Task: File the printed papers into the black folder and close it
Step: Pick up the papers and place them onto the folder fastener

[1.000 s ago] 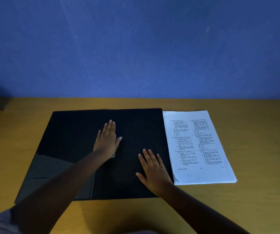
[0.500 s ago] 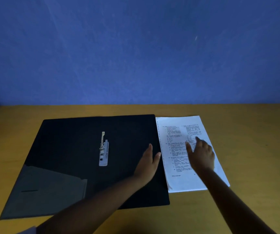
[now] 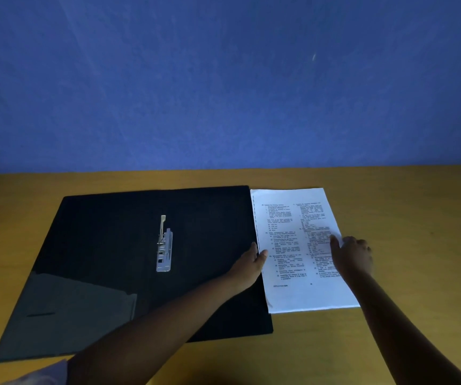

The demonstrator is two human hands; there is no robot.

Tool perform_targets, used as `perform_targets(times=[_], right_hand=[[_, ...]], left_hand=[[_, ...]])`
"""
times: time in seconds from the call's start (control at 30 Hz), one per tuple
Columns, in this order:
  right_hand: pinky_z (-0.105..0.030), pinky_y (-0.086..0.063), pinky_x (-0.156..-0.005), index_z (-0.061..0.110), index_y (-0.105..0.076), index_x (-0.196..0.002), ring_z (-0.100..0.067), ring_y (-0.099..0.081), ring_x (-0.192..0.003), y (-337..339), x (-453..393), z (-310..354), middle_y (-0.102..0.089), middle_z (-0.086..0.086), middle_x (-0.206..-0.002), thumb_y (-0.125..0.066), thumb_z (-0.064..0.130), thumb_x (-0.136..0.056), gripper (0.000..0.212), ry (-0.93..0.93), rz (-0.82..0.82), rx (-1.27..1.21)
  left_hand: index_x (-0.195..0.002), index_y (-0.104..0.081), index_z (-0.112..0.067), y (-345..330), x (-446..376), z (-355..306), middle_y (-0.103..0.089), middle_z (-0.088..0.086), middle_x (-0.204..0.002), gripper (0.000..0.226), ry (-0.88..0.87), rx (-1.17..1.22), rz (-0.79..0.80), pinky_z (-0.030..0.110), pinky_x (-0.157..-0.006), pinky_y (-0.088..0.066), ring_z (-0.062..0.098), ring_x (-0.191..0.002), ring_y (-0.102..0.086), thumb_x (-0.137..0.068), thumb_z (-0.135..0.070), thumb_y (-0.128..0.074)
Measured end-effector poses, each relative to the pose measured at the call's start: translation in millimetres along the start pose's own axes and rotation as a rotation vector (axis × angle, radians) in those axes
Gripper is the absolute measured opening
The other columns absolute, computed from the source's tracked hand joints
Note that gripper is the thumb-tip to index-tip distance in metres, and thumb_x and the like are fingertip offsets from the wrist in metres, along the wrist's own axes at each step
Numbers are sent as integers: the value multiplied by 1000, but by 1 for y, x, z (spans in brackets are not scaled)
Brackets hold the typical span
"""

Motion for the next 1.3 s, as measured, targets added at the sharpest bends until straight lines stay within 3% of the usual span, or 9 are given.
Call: perform_targets(times=[0.13, 0.33, 0.47, 0.57, 0.83, 0.93, 1.03, 1.17, 1.3], right_hand=[[-44, -40, -97, -10, -50, -121, -44, -47, -116, 0, -11, -1, -51, -32, -123, -36, 44, -96, 62, -60, 22, -32], [-43, -38, -101, -9, -54, -121, -43, -46, -120, 6, -28, 5, -51, -31, -128, -38, 46, -95, 63, -213, 74, -128], [-43, -42, -100, -8, -58, -115, -42, -51, -116, 8, -33, 5, -58, -28, -122, -37, 48, -95, 63, -205, 136, -131], [-43, -43, -99, -8, -58, -115, -40, -54, -115, 8, -33, 8, -61, -27, -120, -38, 49, -95, 63, -169, 142, -123], [-38, -46, -85, -8, -52, -121, -40, -58, -108, 8, -36, 13, -60, -26, -120, -46, 56, -89, 72, -215, 196, -302], [-38, -44, -84, -8, -49, -125, -40, -57, -110, 11, -40, 14, -57, -25, -124, -56, 48, -87, 67, -241, 257, -556], [-44, -47, -89, -8, -53, -122, -40, -58, -106, 14, -40, 8, -59, -26, -120, -61, 34, -87, 55, -256, 296, -645], [-57, -46, -95, -11, -55, -116, -46, -61, -101, 15, -34, -2, -61, -32, -109, -53, 3, -86, 34, -223, 377, -666], [-54, -49, -86, -7, -54, -117, -41, -62, -89, 18, -30, -6, -62, -28, -103, -45, -11, -82, 36, -178, 478, -684]], left_hand=[[-147, 2, -10, 2, -1, -1, -21, 3, -156, 58, 9, 5, 51, 13, -94, -17, 17, -142, -22, -101, -33, -25], [-148, 2, -14, -2, 2, -1, -14, -1, -157, 57, -26, -10, 104, 16, -99, -15, 15, -143, -17, -101, -30, -27], [-148, -1, -15, -5, 4, -1, -16, -4, -157, 58, -50, -7, 113, 17, -104, -15, 13, -143, -17, -101, -30, -30], [-148, -4, -18, -5, 6, -2, -22, -4, -155, 57, -67, 4, 134, 26, -115, -19, 13, -141, -23, -100, -29, -32], [-148, -3, -20, -4, 10, -5, -18, -5, -156, 58, -85, -2, 140, 21, -108, -19, 12, -141, -21, -100, -33, -33], [-148, -2, -20, -4, 12, -5, -17, -5, -156, 59, -89, 5, 138, 18, -103, -19, 13, -141, -22, -99, -35, -33], [-148, -1, -21, -3, 12, -3, -12, -5, -157, 61, -89, 6, 140, 18, -102, -18, 13, -142, -19, -99, -37, -33], [-148, 3, -20, -3, 13, -3, -6, -5, -158, 63, -70, 11, 137, 23, -108, -17, 15, -143, -16, -99, -41, -30], [-147, 5, -21, -1, 12, 0, -3, -6, -159, 66, -28, 42, 122, 24, -107, -14, 14, -144, -11, -97, -48, -27]])
Point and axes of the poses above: each hand's wrist, its own x-axis away from the middle knuckle, its own y-axis out of the back of the hand, z = x × y, the point moved 2 cm from there along -x, towards the middle knuckle
